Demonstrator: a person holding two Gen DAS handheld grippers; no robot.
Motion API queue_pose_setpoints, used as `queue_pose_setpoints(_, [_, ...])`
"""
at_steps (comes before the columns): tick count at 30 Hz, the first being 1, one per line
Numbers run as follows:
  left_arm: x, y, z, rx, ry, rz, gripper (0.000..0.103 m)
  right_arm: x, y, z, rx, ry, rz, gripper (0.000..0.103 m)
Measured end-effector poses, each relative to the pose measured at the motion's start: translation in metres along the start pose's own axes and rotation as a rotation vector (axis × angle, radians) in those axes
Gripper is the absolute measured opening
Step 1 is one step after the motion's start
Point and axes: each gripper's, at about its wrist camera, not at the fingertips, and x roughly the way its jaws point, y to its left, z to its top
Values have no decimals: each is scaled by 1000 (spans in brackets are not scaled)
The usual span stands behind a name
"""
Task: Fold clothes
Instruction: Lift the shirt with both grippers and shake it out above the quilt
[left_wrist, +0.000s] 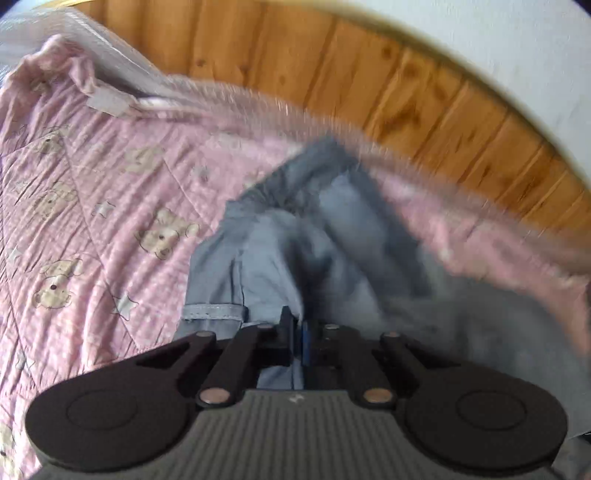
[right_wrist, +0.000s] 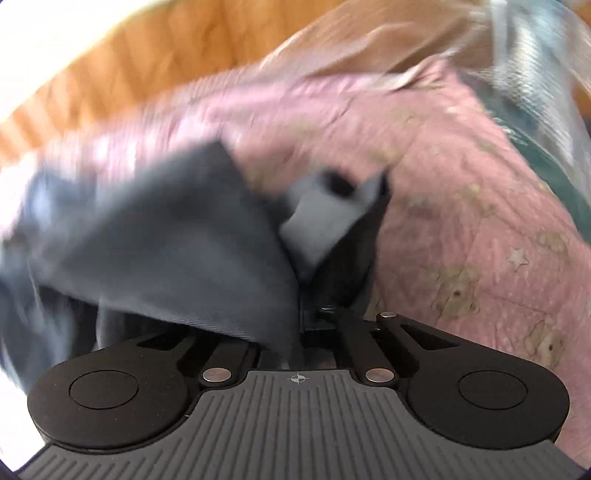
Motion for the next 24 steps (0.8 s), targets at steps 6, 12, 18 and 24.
queue_pose_setpoints(6, [-163,53,18,-31,-272,-160,1,-99,-36,45,113,-278,74,0])
queue_pose_setpoints(12, [-235,35,90,-5,-365,-228,1,-156,-60,110,294,-404,166,0])
queue_pose_setpoints(18, [-304,16,156,28,-449,-298,1,-248,-44,140,349,-617,235,0])
queue_pose_setpoints(24, [-388,3,149,80,-574,-398,1,-243,-22,176,321,-606,181,0])
